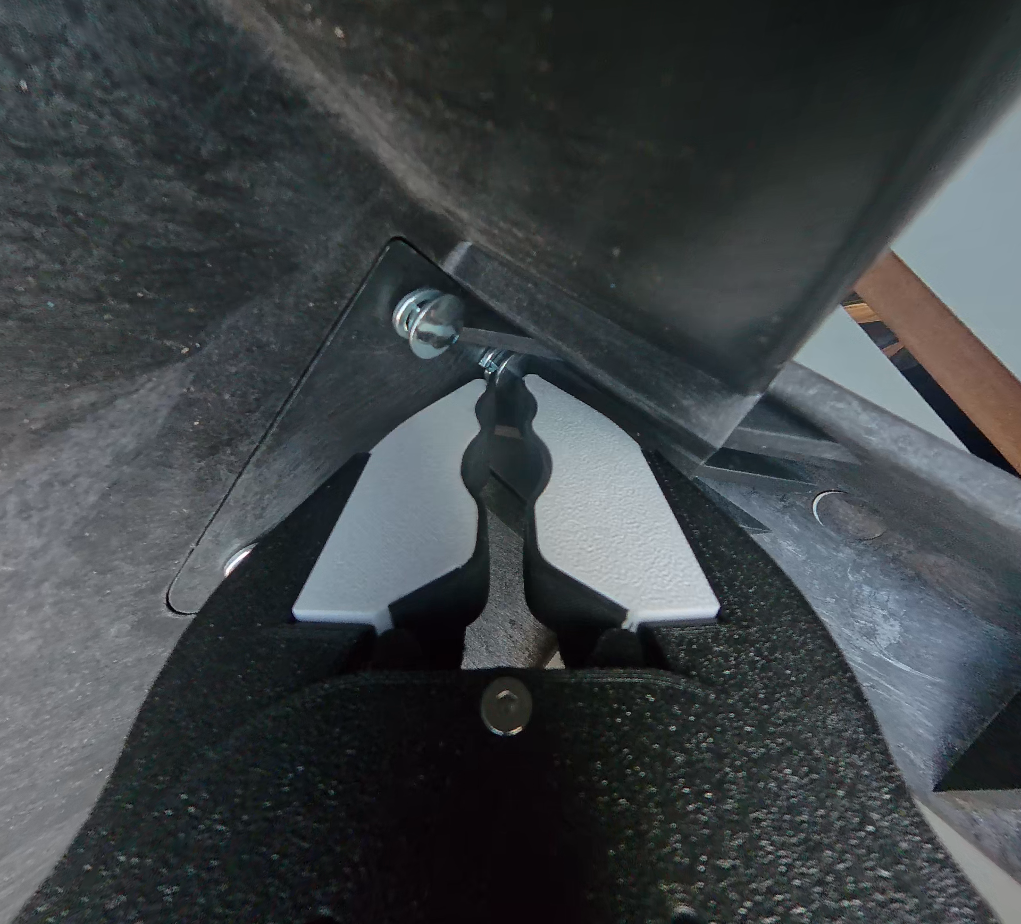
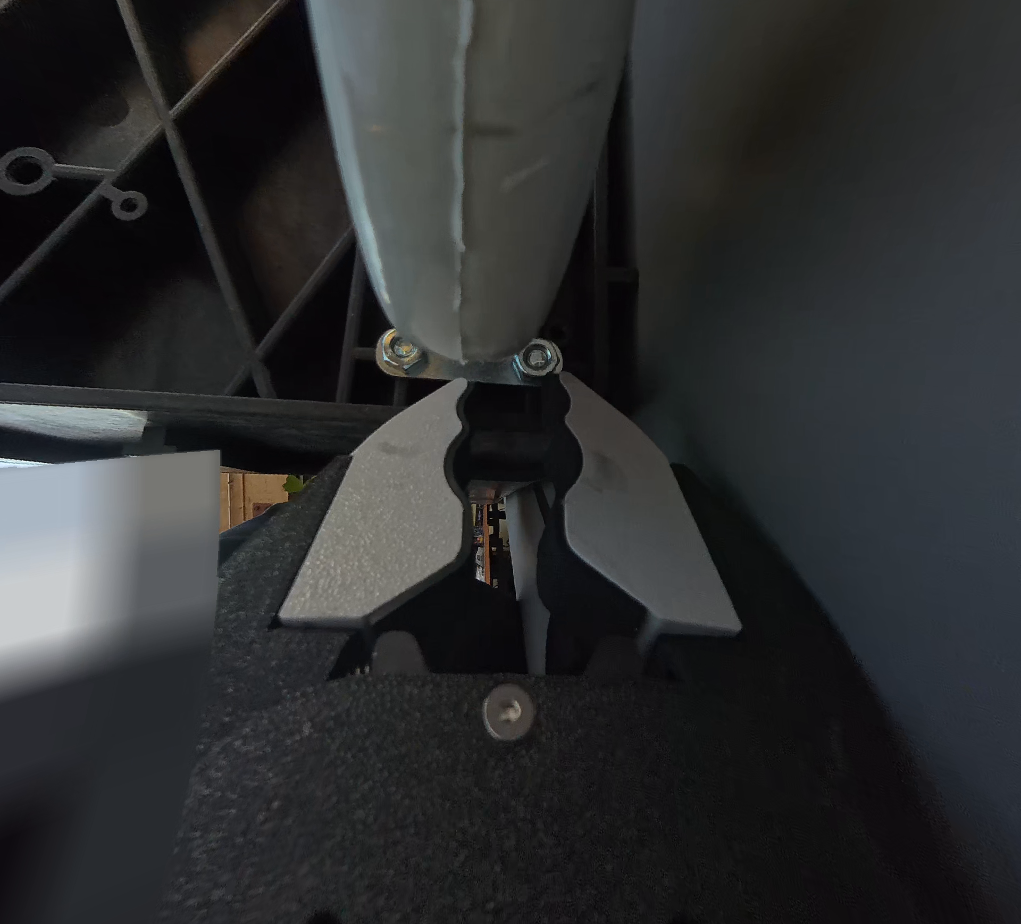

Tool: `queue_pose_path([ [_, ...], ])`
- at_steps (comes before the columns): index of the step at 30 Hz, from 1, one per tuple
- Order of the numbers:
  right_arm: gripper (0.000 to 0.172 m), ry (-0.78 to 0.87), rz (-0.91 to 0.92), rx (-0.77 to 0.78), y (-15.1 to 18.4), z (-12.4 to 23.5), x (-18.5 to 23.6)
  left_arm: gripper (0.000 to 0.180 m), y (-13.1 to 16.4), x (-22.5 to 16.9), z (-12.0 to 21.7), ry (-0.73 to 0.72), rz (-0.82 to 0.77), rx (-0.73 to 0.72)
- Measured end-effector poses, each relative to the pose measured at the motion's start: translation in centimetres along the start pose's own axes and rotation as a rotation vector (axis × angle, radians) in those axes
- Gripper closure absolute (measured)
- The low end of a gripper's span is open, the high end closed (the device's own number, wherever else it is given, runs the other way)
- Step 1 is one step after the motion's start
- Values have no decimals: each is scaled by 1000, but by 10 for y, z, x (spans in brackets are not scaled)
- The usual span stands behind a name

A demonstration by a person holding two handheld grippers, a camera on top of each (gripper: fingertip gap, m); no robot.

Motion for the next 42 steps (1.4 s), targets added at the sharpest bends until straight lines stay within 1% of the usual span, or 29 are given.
queue_pose_path([
  [3,150,11,23,-7,0,1,1,174,0,0,0,0,0,0],
  [4,172,-123,58,-58,-2,2,10,174,0,0,0,-1,-1,0],
  [5,172,-184,63,-81,-4,1,16,174,0,0,0,-1,-2,0],
  [7,172,-60,102,-47,-3,-1,12,174,0,0,0,-1,-2,0],
  [8,172,-35,95,-44,-2,-1,9,174,0,0,0,-4,0,0],
  [10,172,-37,92,-58,0,3,9,174,0,-1,0,-11,-2,-1],
  [13,172,89,126,-74,-4,15,6,174,0,-1,0,-9,-5,-1],
  [14,169,128,130,-64,-5,16,4,174,0,0,0,-8,-5,-1],
  [16,157,173,135,-24,-5,14,2,174,0,0,0,-8,-4,-1],
  [18,146,166,133,18,-3,8,1,174,0,-1,0,-8,-4,-1],
  [21,141,150,112,48,-3,4,-2,174,0,-1,0,-8,-4,-1],
  [26,150,147,97,45,-5,0,-4,174,0,0,0,-6,-6,0],
  [30,153,112,63,32,-6,-2,-4,174,0,0,0,-5,-8,0],
  [33,160,67,22,24,-7,-4,-4,174,0,0,0,-5,-8,0],
  [37,159,58,3,28,-6,-4,-4,174,0,0,0,-3,-10,0],
  [41,155,30,-14,25,-4,-1,-3,174,0,0,0,-2,-9,0],
  [42,151,15,-13,24,-4,-1,-2,174,0,0,0,-1,-9,1],
])
Point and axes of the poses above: each gripper's, where its closed fingertips meet, z back along the fingers, y out of its underside, x = y × z across the jaws, the point moved 9 cm from there along z, back along the fingers, and after that the axes turned 14 degrees about z, right-handed, at the moved point
